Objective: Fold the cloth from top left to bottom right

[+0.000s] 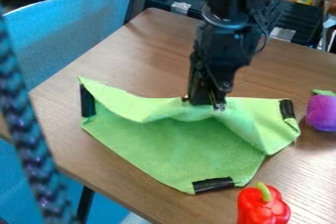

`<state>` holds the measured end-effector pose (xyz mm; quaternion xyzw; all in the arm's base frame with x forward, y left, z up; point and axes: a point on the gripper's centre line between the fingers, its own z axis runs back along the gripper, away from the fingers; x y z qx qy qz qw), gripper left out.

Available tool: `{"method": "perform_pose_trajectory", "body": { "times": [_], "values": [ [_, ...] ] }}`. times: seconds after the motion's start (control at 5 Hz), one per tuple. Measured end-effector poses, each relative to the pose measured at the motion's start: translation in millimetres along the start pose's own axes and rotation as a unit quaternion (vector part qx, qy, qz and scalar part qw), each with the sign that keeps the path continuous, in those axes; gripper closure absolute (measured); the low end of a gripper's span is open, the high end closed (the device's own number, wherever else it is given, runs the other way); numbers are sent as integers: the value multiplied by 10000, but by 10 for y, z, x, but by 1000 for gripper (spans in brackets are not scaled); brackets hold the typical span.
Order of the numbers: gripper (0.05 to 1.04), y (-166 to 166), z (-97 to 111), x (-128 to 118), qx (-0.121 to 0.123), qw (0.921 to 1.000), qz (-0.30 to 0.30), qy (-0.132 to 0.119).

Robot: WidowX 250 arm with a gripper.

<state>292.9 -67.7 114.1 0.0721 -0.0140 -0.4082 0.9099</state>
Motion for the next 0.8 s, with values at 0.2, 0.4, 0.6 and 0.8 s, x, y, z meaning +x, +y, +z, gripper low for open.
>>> {"method": "perform_pose_trajectory", "body": {
  "times": [0.2,0.4,0.6,0.8],
  "values": [
    [605,34,54,28,-165,9997,89,-159],
    [307,91,85,25,-437,9985,232,-222],
    [86,223,214,54,-449,9979,342,-328],
    [83,547,424,35,-399,9933,769,-764]
  ]
}}
